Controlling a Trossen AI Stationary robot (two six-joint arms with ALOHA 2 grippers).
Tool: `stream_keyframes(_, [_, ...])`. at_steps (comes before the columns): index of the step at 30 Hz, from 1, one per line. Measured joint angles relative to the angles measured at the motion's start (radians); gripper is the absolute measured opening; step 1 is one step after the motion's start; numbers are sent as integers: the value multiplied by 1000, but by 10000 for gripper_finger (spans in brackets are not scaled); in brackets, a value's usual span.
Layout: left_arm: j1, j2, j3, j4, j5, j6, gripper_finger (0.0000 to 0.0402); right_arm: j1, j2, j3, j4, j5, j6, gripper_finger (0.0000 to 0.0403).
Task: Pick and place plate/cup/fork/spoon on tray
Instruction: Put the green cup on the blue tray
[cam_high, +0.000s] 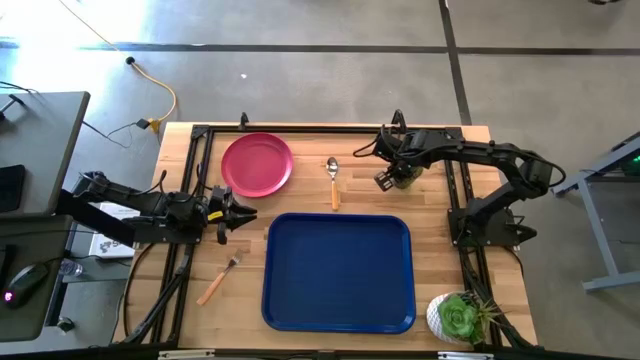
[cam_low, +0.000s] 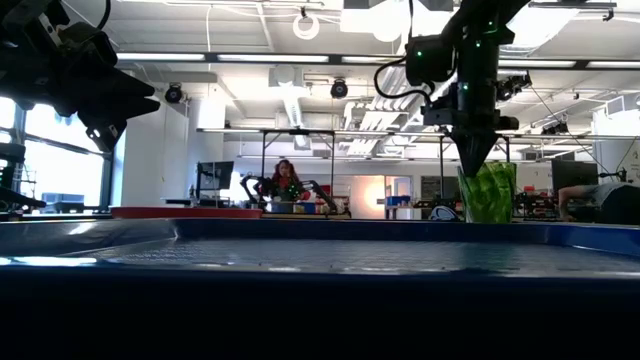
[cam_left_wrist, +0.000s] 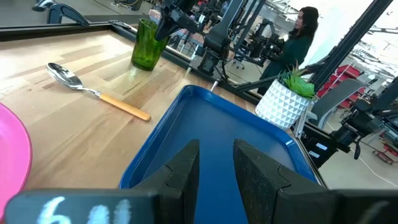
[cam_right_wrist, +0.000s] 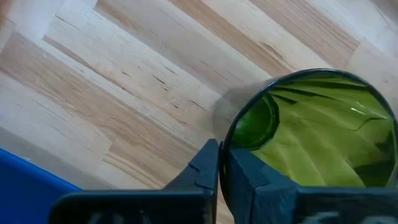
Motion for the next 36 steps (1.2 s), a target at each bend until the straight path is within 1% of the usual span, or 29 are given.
stream_keyframes(5, [0,0,0,0,0,0,90,12,-15,53,-60,29,-1,4])
stream_keyframes(10, [0,0,0,0,0,0,90,57,-31,158,-136,67,-23,3])
stream_keyframes(17, [0,0,0,0,0,0,90,150,-35,352,-257,123,-27,2])
stream_keyframes(22, [0,0,0,0,0,-1,90,243,-35,451,-305,158,-20,1])
stream_keyframes(27, [0,0,0,0,2,-26,90,373,-35,467,-311,165,50,1])
stream_keyframes(30, [0,0,0,0,3,-53,90,458,-35,434,-316,161,130,1])
stream_keyframes(36, [0,0,0,0,3,-52,90,616,-35,389,-317,147,290,1])
